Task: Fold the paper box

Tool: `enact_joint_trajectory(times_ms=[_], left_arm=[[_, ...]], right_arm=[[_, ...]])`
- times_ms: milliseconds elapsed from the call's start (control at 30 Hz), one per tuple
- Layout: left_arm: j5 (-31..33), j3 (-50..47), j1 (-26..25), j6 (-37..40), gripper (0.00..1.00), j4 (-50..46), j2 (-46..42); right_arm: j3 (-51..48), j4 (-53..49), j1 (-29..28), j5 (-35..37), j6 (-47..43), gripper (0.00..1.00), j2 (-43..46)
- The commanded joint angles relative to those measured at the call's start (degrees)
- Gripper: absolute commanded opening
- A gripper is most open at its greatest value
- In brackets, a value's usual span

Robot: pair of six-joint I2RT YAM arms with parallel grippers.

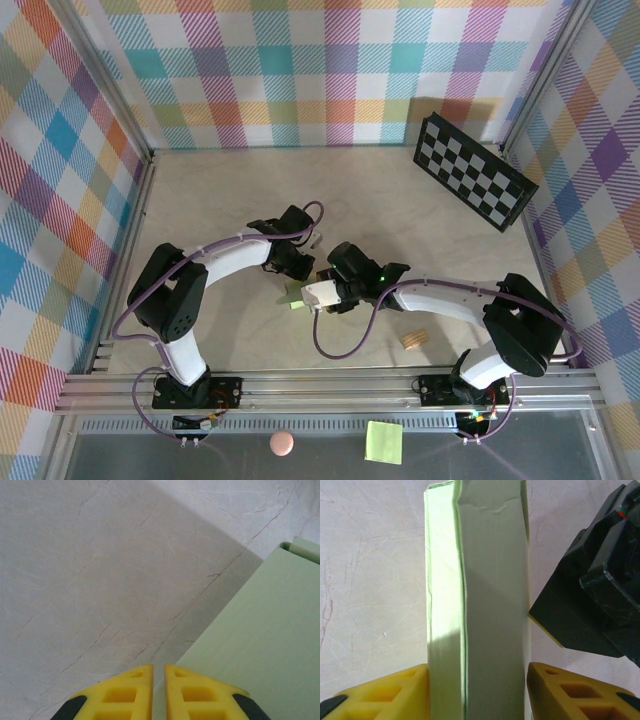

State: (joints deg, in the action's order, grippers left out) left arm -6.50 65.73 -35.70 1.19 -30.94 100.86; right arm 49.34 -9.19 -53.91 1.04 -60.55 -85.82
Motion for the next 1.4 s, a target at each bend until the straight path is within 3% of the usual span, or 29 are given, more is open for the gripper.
enact_joint_trajectory(times_ms=[0,333,533,700,933,1100,1367], left_arm=[[-1.14,-0.21,0.31,0.85,0.14,-0.67,-2.55],[6.37,-5.71,1.04,-2.94,0.19,2.24,-15.31],[7.53,-12.33,5.25,-8.94,0.24,4.38,-27.63],[3.02,-16.37,9.43,-13.60,0.30,4.53,-36.99],[-2.62,-18.04,10.18,-19.20,0.38,-0.25,-44.56],[-8.65,-20.10,10.13,-20.36,0.48,-0.48,-46.10],[-13.54,-21.00,10.04,-18.01,0.49,-0.67,-44.10]], right_arm=[[2.54,-2.63,0.62,-2.53,-0.41,0.51,-0.01],[8.33,-15.42,1.59,-7.25,5.15,0.45,-0.05],[14.28,-23.25,2.58,-9.40,9.55,0.43,-1.72],[21.22,-30.22,3.54,-10.82,14.12,0.44,-6.41],[28.39,-35.76,4.90,-14.69,18.07,0.43,-13.18],[31.48,-38.60,5.66,-14.89,19.68,0.50,-16.10],[31.81,-38.77,7.72,-17.67,20.26,0.58,-13.52]])
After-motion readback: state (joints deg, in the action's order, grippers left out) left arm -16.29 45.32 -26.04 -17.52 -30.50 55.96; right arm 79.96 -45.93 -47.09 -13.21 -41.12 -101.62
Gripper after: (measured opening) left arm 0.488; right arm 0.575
